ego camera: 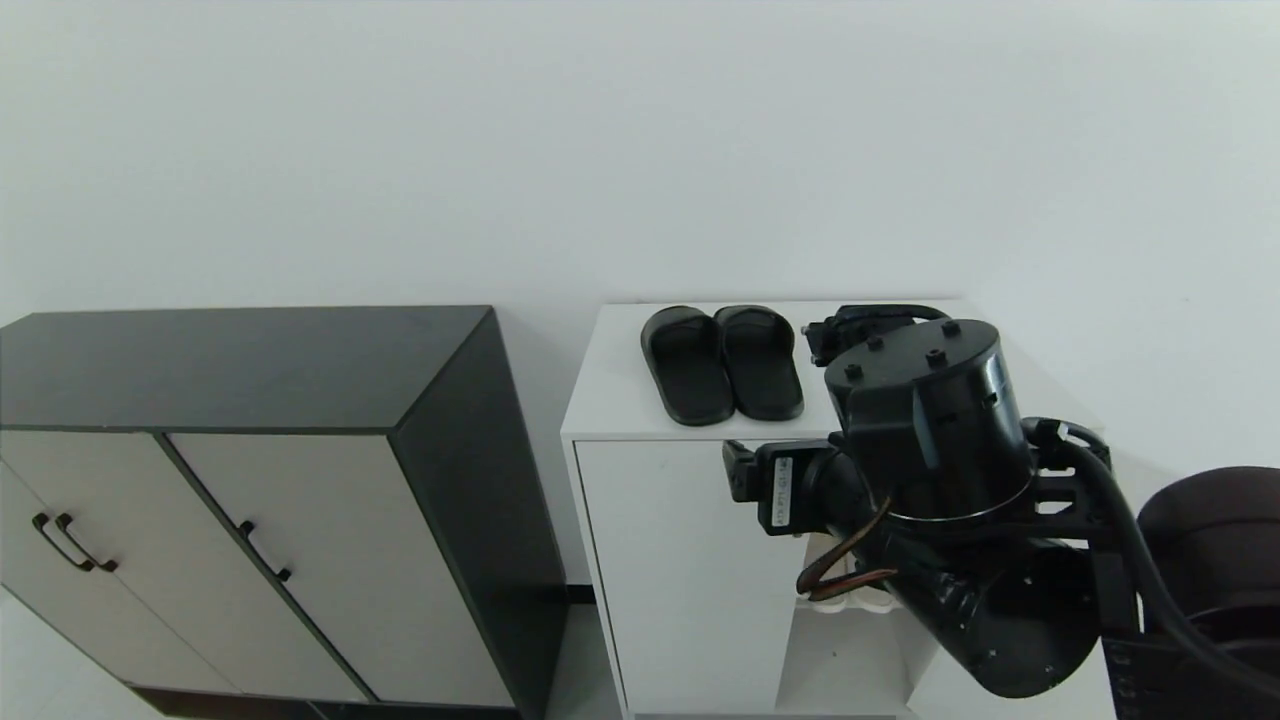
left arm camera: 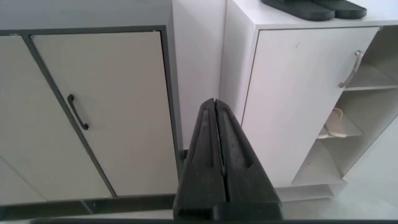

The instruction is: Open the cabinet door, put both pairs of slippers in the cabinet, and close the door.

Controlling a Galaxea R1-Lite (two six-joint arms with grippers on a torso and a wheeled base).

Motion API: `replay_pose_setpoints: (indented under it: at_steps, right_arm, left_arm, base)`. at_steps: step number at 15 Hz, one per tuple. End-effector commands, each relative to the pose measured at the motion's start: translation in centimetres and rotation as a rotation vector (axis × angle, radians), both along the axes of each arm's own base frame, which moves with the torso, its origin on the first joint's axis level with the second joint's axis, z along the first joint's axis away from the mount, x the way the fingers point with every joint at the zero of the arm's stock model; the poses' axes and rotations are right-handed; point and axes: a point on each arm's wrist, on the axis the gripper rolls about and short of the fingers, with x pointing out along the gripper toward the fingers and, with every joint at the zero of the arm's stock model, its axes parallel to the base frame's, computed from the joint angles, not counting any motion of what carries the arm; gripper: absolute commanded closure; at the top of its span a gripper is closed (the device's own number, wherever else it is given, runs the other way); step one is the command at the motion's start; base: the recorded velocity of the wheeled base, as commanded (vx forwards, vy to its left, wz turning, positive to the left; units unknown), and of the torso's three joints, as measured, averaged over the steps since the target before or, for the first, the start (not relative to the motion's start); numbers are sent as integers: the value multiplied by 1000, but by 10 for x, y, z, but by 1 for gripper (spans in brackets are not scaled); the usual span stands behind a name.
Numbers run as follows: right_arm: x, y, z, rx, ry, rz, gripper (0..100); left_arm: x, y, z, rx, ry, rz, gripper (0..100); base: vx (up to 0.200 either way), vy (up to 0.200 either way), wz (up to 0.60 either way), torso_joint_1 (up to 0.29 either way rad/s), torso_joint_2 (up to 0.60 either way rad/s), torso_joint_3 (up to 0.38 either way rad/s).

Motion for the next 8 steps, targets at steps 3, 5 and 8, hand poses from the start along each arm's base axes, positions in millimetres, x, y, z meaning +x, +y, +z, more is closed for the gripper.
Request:
replay_pose_setpoints:
  at_steps: [3, 5, 8]
  right_arm:
    - [6, 8, -15, -18, 9, -4, 0]
    - [7, 7, -19, -19, 9, -6, 0]
    - [18, 11, -27, -43, 1, -6, 0]
  left_arm:
    - [0, 0, 0, 0, 1, 0, 100]
    - [0, 0, 0, -2, 1, 0, 100]
    - [0, 0, 0, 0, 1, 0, 100]
  base:
    - [200, 0, 0, 2, 1, 1]
    - [200, 0, 0, 7, -2, 2]
    - [133, 0, 0, 5, -2, 2]
